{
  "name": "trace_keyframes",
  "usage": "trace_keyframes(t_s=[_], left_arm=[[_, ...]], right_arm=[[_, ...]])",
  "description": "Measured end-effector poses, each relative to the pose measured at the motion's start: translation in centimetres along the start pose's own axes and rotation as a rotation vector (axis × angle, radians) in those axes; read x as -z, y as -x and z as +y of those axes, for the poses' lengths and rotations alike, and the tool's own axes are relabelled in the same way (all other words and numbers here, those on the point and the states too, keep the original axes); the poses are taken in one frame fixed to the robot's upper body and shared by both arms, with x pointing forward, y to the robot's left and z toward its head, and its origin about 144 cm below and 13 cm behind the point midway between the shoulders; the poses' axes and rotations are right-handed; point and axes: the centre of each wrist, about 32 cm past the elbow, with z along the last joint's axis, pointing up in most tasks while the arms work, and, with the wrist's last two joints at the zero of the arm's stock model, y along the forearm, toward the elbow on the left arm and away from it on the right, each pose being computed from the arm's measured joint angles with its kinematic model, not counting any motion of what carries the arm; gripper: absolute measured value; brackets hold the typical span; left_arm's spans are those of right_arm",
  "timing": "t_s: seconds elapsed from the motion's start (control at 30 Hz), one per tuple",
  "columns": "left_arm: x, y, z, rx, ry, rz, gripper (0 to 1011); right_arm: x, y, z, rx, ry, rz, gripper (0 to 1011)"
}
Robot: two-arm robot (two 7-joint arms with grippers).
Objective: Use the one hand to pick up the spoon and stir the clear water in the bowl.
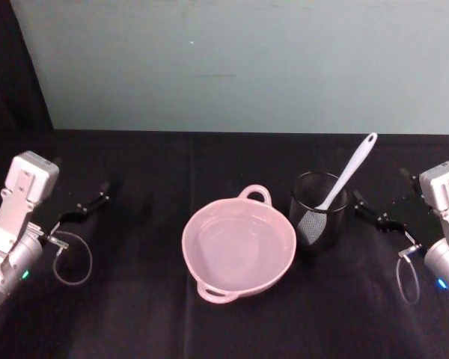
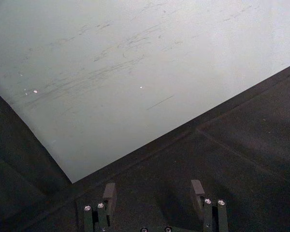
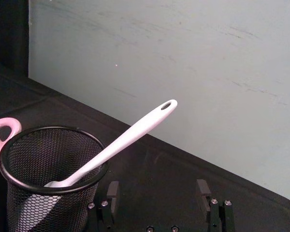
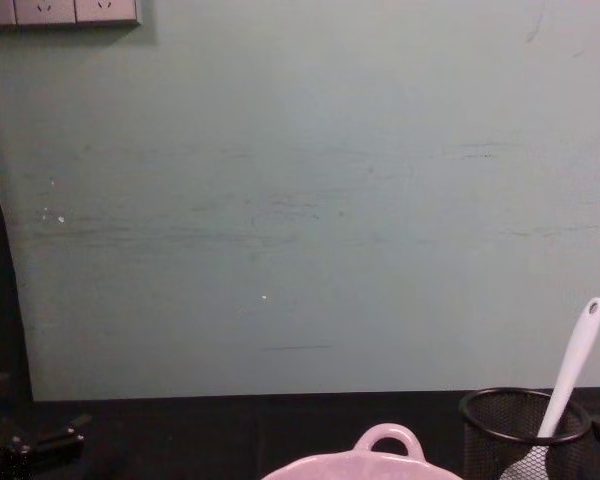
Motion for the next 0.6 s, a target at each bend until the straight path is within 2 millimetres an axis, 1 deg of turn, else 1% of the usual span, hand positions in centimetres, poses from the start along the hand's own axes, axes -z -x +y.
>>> trace_keyframes(t_s=[0.6], left_arm=[[0.00, 0.00, 0.00, 0.000, 0.000, 0.000, 1005]], right_arm=[[0.00, 0.00, 0.00, 0.000, 0.000, 0.000, 1003]])
